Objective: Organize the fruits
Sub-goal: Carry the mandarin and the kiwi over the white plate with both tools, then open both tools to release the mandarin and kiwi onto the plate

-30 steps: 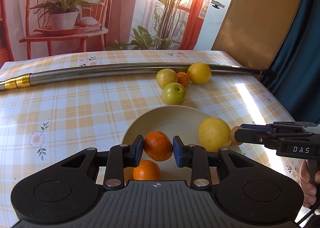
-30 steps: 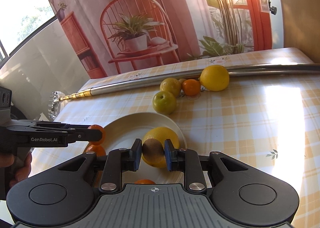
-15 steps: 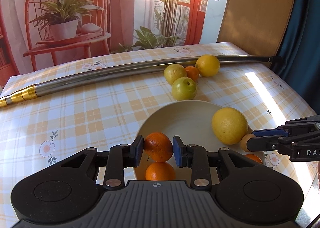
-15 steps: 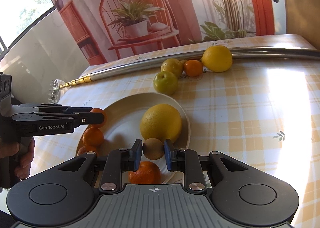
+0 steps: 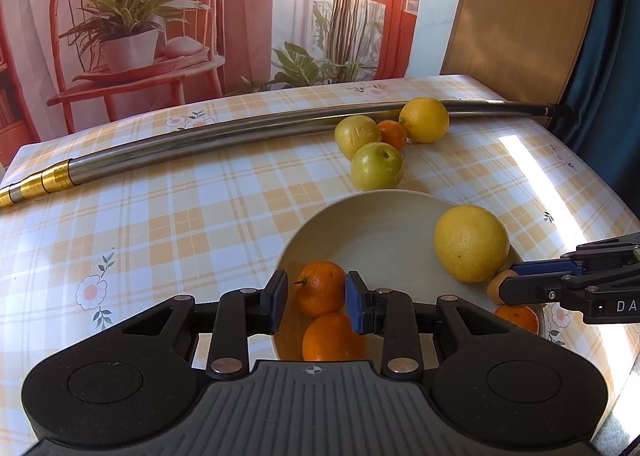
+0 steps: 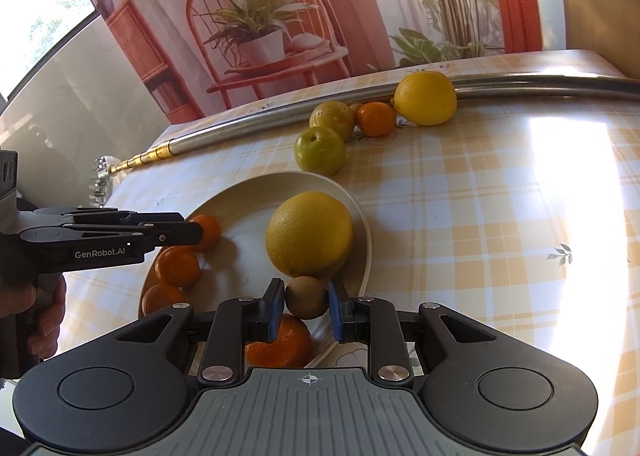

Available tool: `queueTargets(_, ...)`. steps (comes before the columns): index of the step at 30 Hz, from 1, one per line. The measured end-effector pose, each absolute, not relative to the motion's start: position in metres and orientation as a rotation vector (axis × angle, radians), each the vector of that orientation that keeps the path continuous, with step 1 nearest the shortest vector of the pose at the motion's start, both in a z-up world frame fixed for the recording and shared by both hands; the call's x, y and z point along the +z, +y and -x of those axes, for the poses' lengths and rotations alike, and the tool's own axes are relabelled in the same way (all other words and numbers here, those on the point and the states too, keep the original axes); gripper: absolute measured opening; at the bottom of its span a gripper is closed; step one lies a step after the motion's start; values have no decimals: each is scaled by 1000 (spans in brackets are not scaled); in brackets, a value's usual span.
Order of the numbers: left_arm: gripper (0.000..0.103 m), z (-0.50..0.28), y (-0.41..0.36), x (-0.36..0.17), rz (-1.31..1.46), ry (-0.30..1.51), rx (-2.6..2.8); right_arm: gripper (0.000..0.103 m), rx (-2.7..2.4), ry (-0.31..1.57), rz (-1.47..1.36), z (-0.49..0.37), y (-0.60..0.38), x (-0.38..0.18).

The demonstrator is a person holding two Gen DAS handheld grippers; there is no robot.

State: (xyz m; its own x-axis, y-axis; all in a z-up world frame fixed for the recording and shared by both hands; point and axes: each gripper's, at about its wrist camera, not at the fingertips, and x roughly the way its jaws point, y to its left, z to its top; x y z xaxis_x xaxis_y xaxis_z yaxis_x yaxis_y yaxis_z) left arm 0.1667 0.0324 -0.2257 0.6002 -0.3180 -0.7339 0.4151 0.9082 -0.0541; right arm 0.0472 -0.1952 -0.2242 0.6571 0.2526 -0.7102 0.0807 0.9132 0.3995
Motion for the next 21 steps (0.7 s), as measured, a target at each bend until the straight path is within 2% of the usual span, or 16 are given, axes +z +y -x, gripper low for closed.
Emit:
queueTargets(18, 35, -163, 34, -224, -117, 817, -399, 24, 77, 842, -412, -45, -197, -221)
queueTargets(21, 35, -163, 35, -224, -114, 817, -395, 28, 73, 830, -400, -44, -198, -218)
